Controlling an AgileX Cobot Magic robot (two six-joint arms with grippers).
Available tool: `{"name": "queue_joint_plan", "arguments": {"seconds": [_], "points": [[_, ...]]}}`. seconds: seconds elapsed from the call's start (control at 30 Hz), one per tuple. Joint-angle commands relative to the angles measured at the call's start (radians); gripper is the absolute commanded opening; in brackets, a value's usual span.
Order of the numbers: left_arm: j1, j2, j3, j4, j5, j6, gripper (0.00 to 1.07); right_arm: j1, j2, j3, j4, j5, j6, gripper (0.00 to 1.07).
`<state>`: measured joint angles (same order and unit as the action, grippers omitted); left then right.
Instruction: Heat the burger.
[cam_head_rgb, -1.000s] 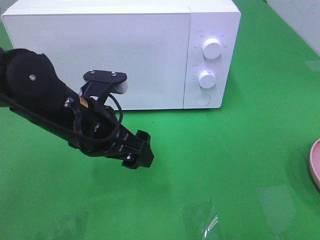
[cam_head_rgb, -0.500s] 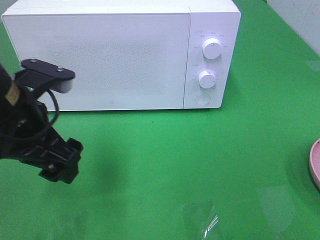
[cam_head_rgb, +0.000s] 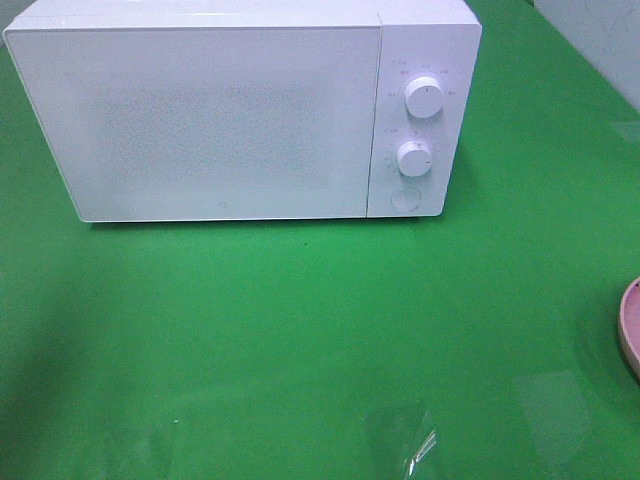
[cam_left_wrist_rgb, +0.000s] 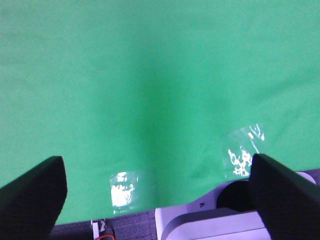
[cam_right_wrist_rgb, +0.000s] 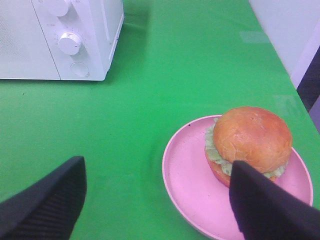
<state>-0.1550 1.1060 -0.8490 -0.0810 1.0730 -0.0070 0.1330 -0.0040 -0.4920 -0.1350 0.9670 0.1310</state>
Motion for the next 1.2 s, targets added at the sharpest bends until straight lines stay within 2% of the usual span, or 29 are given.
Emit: {"name": "queue_joint_plan", "arguments": {"seconds": [0.03,0.1,0.17,0.27,0.33,0.37,0.4,0.43,0.47,0.5,0.53,0.63,0.7,0.87,0.9,1.2], "points": [[0.009,-0.056,0.049,0.007,0.021,0.007,0.91,-0.006,-0.027,0.001,-0.003,-0.007,-0.006,0.75],[0.009,-0.085,0.075,0.008,0.021,0.007,0.91,-0.006,-0.027,0.001,-0.003,-0.007,-0.006,0.75],[0.009,-0.212,0.171,0.027,0.016,0.007,0.91,-0.006,-0.027,0.001,-0.003,-0.007,-0.006,0.75],[0.009,-0.247,0.193,0.034,0.015,0.007,0.91,-0.006,-0.027,0.001,-0.003,-0.007,-0.006,0.75],[0.009,-0.306,0.227,0.044,0.014,0.027,0.91,-0.006,-0.027,0.001,-0.003,-0.007,-0.006,0.75],[0.009,-0.384,0.268,0.044,0.01,0.067,0.91,-0.006,-0.027,0.001,-0.003,-0.007,-0.006,0.75],[0.009,-0.384,0.268,0.044,0.01,0.067,0.91,-0.006,-0.027,0.001,-0.003,-0.007,-0.006,0.75],[0.009,-0.462,0.307,0.04,0.009,0.103,0.91,-0.006,-0.027,0.001,-0.003,-0.007,-0.006,0.75],[0.009,-0.462,0.307,0.04,0.009,0.103,0.91,-0.006,-0.027,0.001,-0.003,-0.007,-0.006,0.75],[0.009,-0.539,0.333,0.032,0.003,0.115,0.91,-0.006,-0.027,0.001,-0.003,-0.007,-0.005,0.75],[0.009,-0.604,0.328,0.029,0.002,0.114,0.91,-0.006,-0.027,0.001,-0.003,-0.007,-0.005,0.75],[0.009,-0.631,0.33,0.024,0.002,0.114,0.91,-0.006,-0.027,0.001,-0.003,-0.007,-0.005,0.75],[0.009,-0.75,0.33,0.004,0.002,0.111,0.91,-0.006,-0.027,0.001,-0.003,-0.007,-0.005,0.75],[0.009,-0.877,0.33,-0.015,0.002,0.111,0.91,-0.006,-0.027,0.001,-0.003,-0.007,-0.005,0.75],[0.009,-0.941,0.33,-0.015,0.002,0.111,0.91,-0.006,-0.027,0.001,-0.003,-0.007,-0.005,0.75],[0.018,-1.108,0.33,-0.036,0.002,0.108,0.91,-0.006,-0.027,0.001,-0.003,-0.007,-0.005,0.75]]}}
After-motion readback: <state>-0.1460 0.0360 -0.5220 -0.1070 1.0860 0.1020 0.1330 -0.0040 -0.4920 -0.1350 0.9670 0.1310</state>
